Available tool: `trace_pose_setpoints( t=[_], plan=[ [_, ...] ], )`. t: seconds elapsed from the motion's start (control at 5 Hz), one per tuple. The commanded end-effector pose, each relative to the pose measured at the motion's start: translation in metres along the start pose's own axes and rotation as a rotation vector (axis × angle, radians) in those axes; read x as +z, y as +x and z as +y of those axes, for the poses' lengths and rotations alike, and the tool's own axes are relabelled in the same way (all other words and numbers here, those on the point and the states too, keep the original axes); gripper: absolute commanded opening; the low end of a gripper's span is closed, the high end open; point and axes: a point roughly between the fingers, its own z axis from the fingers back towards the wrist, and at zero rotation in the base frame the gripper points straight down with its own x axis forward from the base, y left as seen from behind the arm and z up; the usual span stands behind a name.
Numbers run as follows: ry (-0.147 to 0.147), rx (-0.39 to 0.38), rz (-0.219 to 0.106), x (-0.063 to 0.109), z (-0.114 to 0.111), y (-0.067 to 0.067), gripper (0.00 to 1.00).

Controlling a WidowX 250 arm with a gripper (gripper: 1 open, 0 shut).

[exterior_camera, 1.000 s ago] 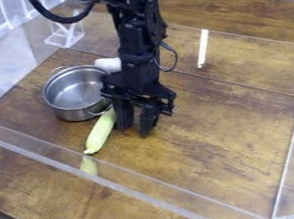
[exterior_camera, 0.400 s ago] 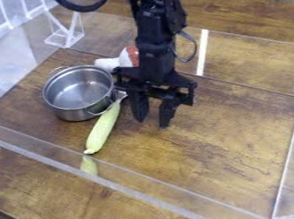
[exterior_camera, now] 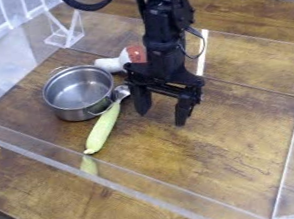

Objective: Move the green spoon to the left

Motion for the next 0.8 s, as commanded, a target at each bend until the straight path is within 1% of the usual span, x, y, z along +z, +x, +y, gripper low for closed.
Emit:
trace_pose_setpoints(
  t=[0.0,0.2,0.4,0.6],
  plan=[
    [0.003,0.005,-0.045,0.026,0.008,0.001,1.00],
    [0.009,-0.025,-0.041,0.037,0.009,-0.007,1.00],
    [0.029,0.056,-0.050,0.037,0.013,-0.026,1.00],
    [0.041,0.047,-0.065,0.034,0.027,-0.035,1.00]
  ],
)
